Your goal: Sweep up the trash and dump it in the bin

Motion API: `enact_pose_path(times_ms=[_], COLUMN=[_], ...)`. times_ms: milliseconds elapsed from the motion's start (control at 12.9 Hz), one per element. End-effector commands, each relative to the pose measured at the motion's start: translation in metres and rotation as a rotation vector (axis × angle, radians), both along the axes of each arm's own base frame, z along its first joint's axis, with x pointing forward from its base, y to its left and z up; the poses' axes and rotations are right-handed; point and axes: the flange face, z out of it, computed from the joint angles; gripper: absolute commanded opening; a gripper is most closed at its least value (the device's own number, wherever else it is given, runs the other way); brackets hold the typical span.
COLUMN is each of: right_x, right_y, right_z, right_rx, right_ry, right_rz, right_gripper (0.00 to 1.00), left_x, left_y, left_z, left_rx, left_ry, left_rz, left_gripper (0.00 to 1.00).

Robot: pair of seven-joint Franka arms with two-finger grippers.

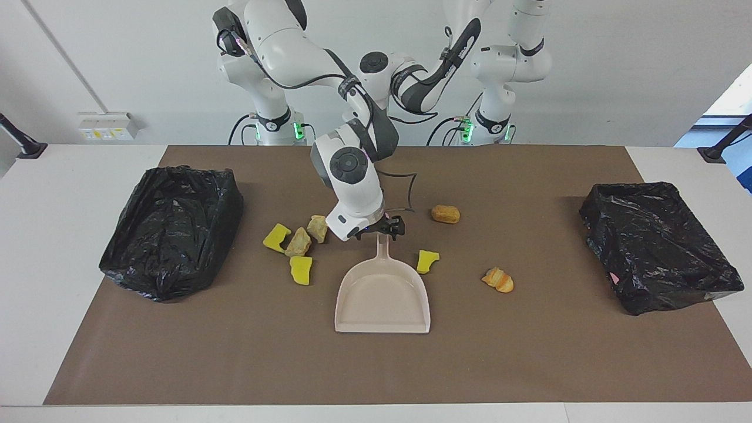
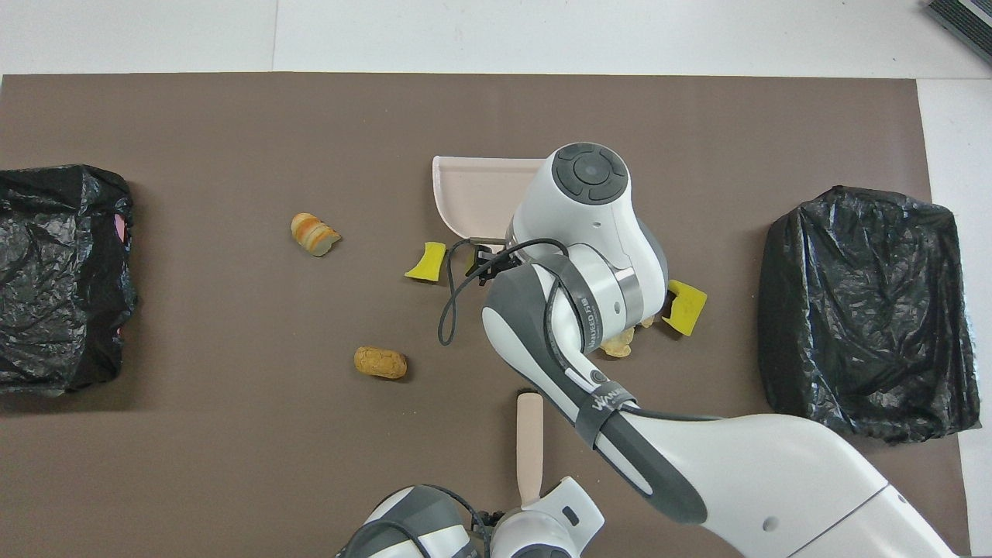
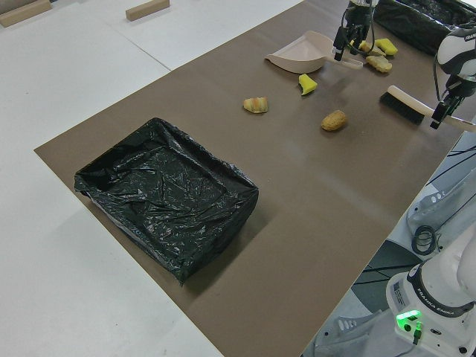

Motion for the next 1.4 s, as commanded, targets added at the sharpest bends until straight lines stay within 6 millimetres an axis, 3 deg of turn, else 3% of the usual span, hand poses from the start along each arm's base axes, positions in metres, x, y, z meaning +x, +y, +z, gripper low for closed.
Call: enact_pose_path(times_ms=[0,155,233,310,465,543,621,776,1086,1319], right_x=[-0.009,-0.010,-0.013,-0.013,-0.012,-0.011,-0.011,-0.004,0.012,0.002], right_y=[0.000,0.001,0.008,0.009,0.009,0.009,0.007,0.000,-0.021,-0.036], right_z=[0.006,0.004,0.001,-0.001,-0.001,-0.001,-0.002,0.000,0.022,0.058], right_rx=[0.028,0.030,0.034,0.034,0.042,0.043,0.044,0.030,0.027,0.008], right_ry=[-0.005,-0.008,-0.019,-0.023,-0.037,-0.040,-0.041,-0.052,-0.067,-0.066], right_rz=[0.020,0.023,0.030,0.032,0.056,0.060,0.069,0.078,0.168,0.341], right_gripper=[1.00,0.94,0.91,0.84,0.53,0.31,0.00,0.00,0.00,0.00], left_x=[0.005,0.009,0.012,0.015,0.036,0.049,0.060,0.065,0.124,0.200], left_y=[0.000,0.000,0.002,0.004,0.019,0.029,0.040,0.061,0.131,0.182], left_z=[0.003,0.005,0.005,0.006,0.011,0.020,0.033,0.048,0.089,0.101], left_rx=[-0.016,-0.017,-0.017,-0.013,0.041,0.080,0.120,0.190,0.180,0.088], left_ry=[-0.002,-0.002,-0.002,-0.004,0.009,0.029,0.039,0.059,0.048,0.067], left_rz=[0.019,0.023,0.022,0.018,0.023,-0.010,-0.042,-0.099,-0.095,-0.121], left_gripper=[0.38,0.09,0.00,0.00,0.00,0.00,0.00,0.00,0.00,0.00])
